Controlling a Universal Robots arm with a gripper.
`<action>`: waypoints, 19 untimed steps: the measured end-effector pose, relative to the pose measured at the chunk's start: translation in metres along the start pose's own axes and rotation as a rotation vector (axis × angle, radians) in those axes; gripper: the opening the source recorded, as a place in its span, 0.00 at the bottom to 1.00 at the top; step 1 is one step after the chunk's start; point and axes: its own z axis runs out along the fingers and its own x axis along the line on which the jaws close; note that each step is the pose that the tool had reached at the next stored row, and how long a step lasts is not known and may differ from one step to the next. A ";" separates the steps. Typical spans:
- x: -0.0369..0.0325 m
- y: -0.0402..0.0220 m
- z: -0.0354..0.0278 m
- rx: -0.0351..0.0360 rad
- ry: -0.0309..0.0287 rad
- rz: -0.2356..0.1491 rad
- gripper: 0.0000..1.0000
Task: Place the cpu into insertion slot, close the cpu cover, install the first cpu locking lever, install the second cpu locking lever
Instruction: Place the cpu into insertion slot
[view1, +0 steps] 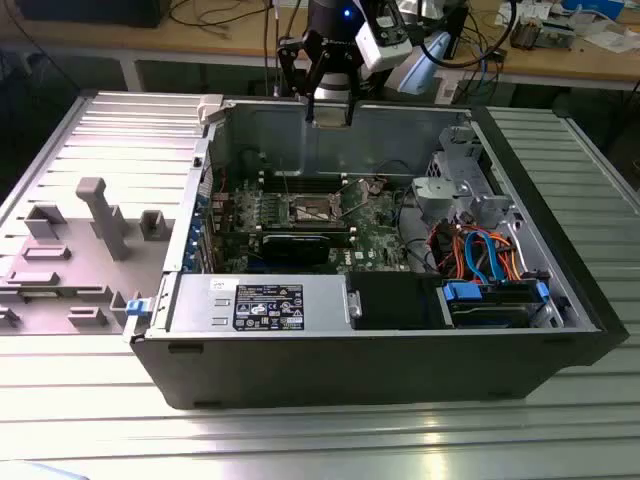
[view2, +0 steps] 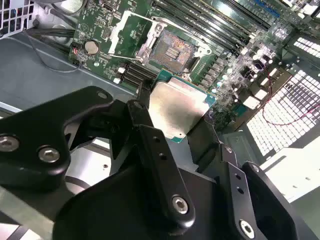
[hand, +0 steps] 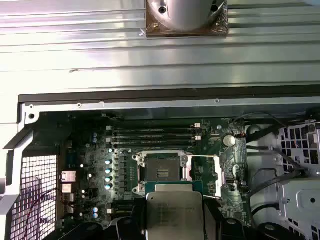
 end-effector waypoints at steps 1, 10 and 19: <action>0.0000 0.0000 0.0000 0.0000 0.0000 0.000 0.55; 0.0008 -0.0006 0.0017 0.0000 0.0000 0.000 0.55; 0.0007 -0.0016 0.0034 0.0000 0.0000 0.000 0.55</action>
